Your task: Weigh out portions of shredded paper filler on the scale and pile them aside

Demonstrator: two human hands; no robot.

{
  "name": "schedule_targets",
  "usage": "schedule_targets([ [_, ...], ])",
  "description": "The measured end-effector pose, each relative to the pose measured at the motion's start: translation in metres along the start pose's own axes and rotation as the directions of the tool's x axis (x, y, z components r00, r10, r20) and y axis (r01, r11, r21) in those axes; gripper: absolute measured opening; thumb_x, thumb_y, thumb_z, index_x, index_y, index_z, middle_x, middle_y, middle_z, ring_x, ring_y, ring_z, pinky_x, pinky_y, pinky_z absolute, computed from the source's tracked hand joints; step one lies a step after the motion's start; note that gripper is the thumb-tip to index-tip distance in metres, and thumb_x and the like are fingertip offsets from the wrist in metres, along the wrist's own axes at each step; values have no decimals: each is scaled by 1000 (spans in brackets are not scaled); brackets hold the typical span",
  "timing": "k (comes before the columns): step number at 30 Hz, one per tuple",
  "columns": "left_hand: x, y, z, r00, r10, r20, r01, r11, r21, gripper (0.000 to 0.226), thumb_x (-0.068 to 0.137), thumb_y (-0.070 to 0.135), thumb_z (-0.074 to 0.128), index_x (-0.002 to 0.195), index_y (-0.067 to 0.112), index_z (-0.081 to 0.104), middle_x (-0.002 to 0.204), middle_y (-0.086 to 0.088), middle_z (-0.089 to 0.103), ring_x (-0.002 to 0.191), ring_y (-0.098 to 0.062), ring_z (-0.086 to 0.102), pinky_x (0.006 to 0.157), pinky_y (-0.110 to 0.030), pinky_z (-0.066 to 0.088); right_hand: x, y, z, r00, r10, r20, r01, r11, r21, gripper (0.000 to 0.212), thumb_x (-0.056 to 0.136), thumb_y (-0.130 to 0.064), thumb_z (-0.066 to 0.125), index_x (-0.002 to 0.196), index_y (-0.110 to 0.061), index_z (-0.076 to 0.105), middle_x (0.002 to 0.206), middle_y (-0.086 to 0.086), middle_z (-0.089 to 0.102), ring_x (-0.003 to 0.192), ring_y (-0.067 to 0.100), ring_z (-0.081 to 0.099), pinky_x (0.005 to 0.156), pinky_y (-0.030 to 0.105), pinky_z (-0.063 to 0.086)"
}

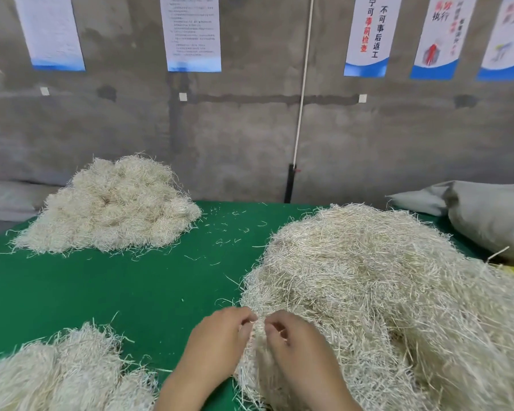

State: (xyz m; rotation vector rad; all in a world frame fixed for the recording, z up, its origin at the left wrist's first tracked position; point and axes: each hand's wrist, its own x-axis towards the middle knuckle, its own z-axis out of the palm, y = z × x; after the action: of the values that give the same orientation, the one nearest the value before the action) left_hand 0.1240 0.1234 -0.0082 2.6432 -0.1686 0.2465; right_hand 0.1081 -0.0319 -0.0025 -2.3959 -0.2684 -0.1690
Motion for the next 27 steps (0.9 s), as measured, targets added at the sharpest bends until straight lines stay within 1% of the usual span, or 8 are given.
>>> schedule_targets([
  [3, 21, 34, 44, 995, 103, 11, -102, 989, -107, 31, 102, 23, 46, 127, 39, 58, 128, 19, 60, 109, 4, 57, 98, -21, 47, 0, 48, -16, 985, 38, -168, -87, 953, -290, 43, 101, -38, 45, 143, -33, 42, 134, -13, 52, 116, 6, 50, 100, 26, 42],
  [6, 26, 61, 72, 985, 170, 31, -164, 977, -135, 44, 101, 11, 44, 131, 41, 53, 136, 21, 53, 113, 3, 57, 103, -23, 45, -4, 77, -15, 991, 118, -65, -135, 909, -395, 55, 96, -32, 53, 146, -28, 33, 135, -6, 49, 118, 13, 48, 100, 28, 43],
  [11, 24, 68, 97, 966, 180, 184, -167, 982, -85, 66, 93, 35, 58, 149, 44, 23, 150, 18, 36, 133, -5, 38, 110, -31, 33, -4, 92, -20, 982, 148, -121, -180, 925, -336, 24, 98, -37, 54, 120, -28, 57, 104, -13, 52, 92, 7, 49, 74, 18, 43],
  [15, 22, 72, 97, 956, 168, 241, -130, 978, -164, 85, 84, 35, 62, 148, 53, 9, 151, 26, 29, 136, -5, 35, 111, -29, 30, -2, 86, -27, 980, 93, -178, -135, 961, -241, 26, 95, -29, 53, 120, -32, 61, 95, -13, 55, 81, 3, 45, 58, 14, 31],
  [20, 21, 76, 85, 983, 164, 88, -83, 810, -580, 69, 93, 2, 49, 112, 68, 50, 128, 24, 56, 114, -1, 57, 102, -24, 44, -6, 62, -38, 992, 29, -120, -38, 997, -74, 19, 89, -36, 53, 101, -28, 65, 70, -4, 54, 68, 5, 47, 53, 17, 31],
  [23, 21, 73, 78, 984, 88, 158, 56, 682, -730, 58, 93, -1, 54, 101, 55, 66, 104, 7, 73, 97, -13, 69, 88, -35, 56, -10, 55, -54, 998, 57, -36, -45, 958, 283, 13, 86, -35, 64, 97, -33, 71, 80, -4, 71, 69, 0, 62, 64, 15, 45],
  [25, 22, 71, 76, 980, 30, 195, 126, 667, -734, 49, 91, 0, 59, 99, 47, 69, 94, -2, 76, 82, -21, 72, 82, -49, 56, -12, 56, -63, 997, 75, -9, -64, 903, 425, 10, 88, -30, 67, 91, -37, 72, 87, -15, 74, 80, -2, 68, 72, 11, 48],
  [27, 21, 71, 78, 981, 6, 196, 140, 679, -721, 43, 93, 5, 59, 103, 47, 67, 96, -6, 75, 74, -16, 67, 78, -47, 55, -12, 57, -66, 994, 90, -61, -60, 921, 386, 16, 90, -26, 67, 86, -42, 72, 89, -23, 72, 82, -2, 68, 73, 11, 49],
])
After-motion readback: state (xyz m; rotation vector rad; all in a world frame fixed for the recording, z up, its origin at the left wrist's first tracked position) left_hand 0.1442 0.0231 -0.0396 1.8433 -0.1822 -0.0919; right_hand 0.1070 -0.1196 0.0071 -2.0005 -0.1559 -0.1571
